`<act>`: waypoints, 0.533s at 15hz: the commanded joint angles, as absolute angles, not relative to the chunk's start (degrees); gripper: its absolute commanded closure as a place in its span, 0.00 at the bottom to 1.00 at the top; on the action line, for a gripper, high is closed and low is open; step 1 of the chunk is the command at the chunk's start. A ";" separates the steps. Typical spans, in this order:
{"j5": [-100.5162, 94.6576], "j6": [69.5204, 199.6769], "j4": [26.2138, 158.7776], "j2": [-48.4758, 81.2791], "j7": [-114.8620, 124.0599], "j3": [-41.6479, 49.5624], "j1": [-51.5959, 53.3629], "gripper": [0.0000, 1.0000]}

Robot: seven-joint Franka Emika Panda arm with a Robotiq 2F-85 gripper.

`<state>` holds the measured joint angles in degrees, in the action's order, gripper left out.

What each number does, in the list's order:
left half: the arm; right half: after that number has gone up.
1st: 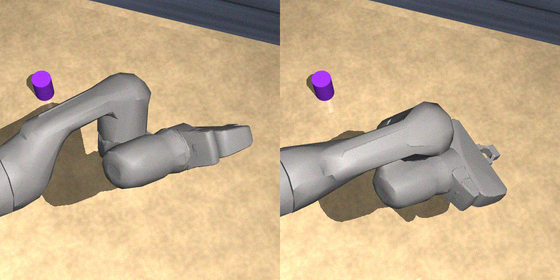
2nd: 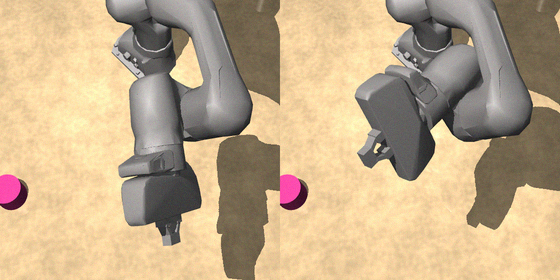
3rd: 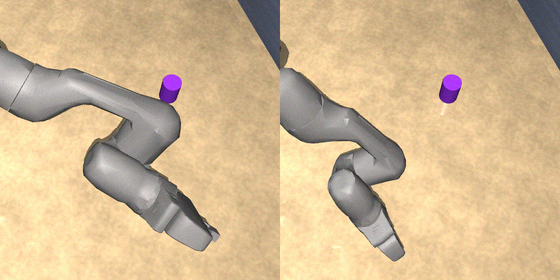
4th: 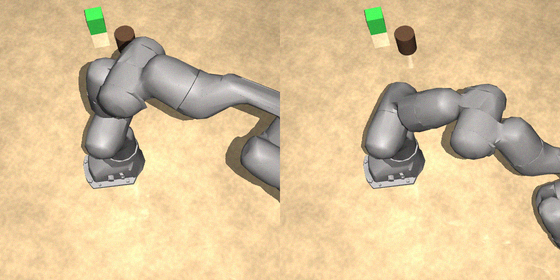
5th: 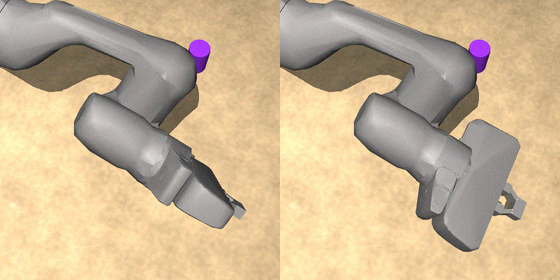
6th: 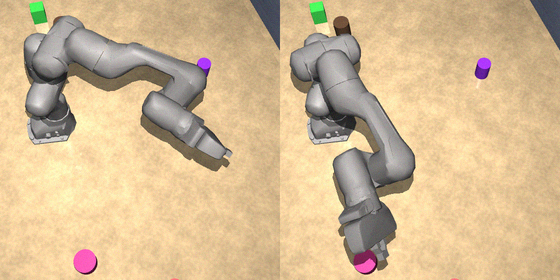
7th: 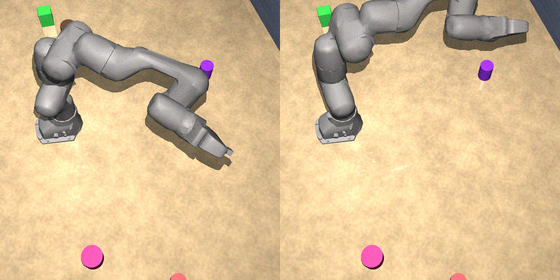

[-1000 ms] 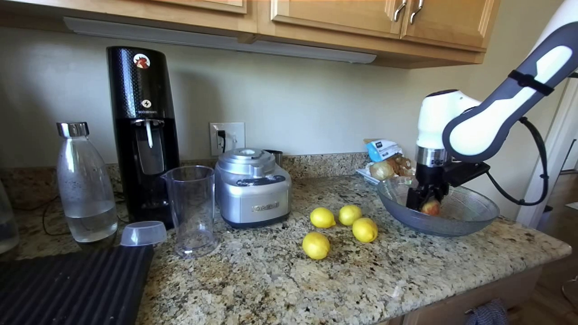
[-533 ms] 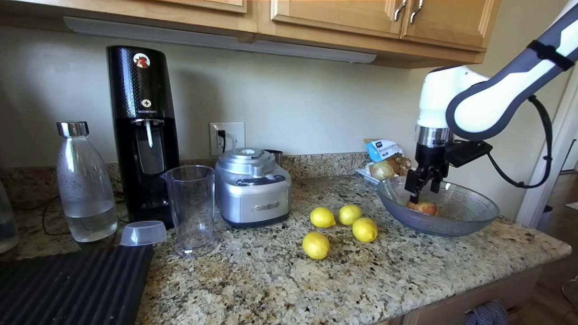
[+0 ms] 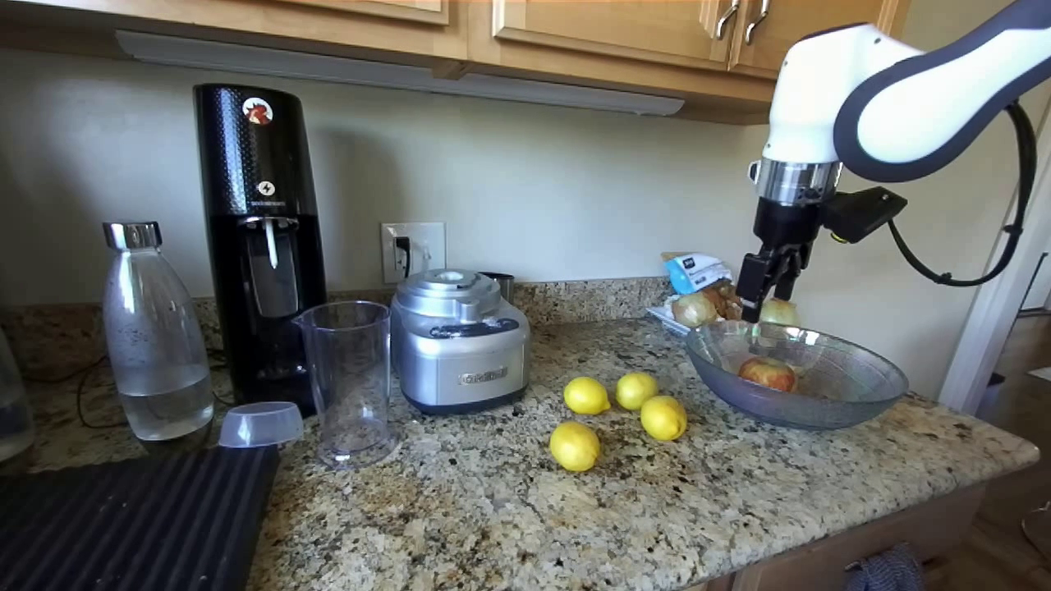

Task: Put the apple and lemons inside the glass bowl

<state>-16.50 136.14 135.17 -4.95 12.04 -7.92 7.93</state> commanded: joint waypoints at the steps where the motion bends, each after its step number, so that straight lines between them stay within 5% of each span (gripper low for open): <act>1: -13.45 133.18 135.32 -7.49 9.02 -10.48 9.93 0.00; 8: -12.61 128.55 130.34 -2.82 12.67 -15.42 13.03 0.00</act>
<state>-12.84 132.39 133.18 -5.09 10.61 -14.26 12.01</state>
